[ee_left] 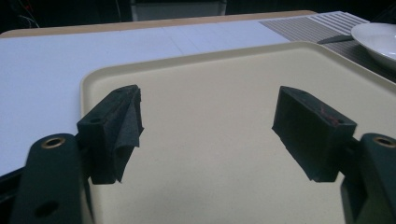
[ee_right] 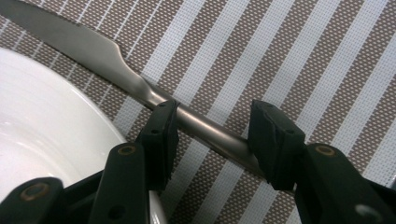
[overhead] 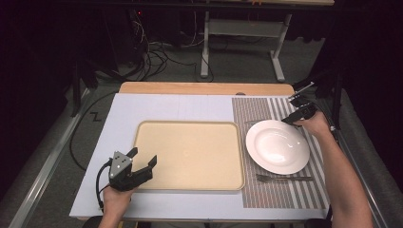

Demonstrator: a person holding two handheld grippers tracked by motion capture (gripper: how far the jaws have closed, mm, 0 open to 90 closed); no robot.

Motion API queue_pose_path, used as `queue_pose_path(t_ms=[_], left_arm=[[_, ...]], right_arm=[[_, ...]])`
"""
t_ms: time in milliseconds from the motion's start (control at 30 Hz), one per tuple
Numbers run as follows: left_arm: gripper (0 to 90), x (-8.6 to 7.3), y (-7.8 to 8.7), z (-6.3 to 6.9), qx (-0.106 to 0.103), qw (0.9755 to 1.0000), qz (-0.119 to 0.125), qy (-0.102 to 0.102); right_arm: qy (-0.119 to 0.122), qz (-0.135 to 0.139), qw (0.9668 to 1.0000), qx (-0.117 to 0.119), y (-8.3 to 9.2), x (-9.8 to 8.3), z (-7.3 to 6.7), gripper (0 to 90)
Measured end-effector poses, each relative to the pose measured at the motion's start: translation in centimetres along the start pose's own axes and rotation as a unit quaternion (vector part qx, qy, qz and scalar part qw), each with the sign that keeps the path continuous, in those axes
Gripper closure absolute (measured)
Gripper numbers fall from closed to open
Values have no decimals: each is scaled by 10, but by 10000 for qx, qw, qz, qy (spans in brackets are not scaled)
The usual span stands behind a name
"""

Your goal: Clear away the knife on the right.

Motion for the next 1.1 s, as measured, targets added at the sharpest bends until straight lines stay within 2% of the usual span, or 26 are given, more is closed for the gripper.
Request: queue_pose_path(t_ms=[200, 367, 767, 900, 967, 1100], left_arm=[[250, 0, 1, -1, 27, 10000, 23, 1], [250, 0, 1, 0, -54, 10000, 29, -69], [251, 0, -2, 1, 27, 9998, -38, -216], [251, -1, -4, 3, 28, 9995, -81, -289], [251, -1, -4, 4, 31, 9994, -101, -317], [251, -1, -3, 5, 41, 9995, -67, -307]], right_arm=[[104, -116, 9996, -222, -2, 2, -2, 521], [-24, -91, 9999, -103, -3, 1, 1, 500], [48, 25, 9998, 212, -4, -7, 8, 531], [88, 36, 9998, 200, -4, -7, 9, 535], [-20, -3, 9998, 181, -3, -8, 8, 546], [-80, -39, 9999, 62, -2, -9, 6, 565]])
Point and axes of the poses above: each handheld gripper's, and its own axes: y roughly backward along the jaws, x roughly out of its top, z roughly to its right, the point moved 1 cm from there along -y, roughly forward along the jaws, and after that the axes turned 2 degrees about -y, right-handed, at the moved point
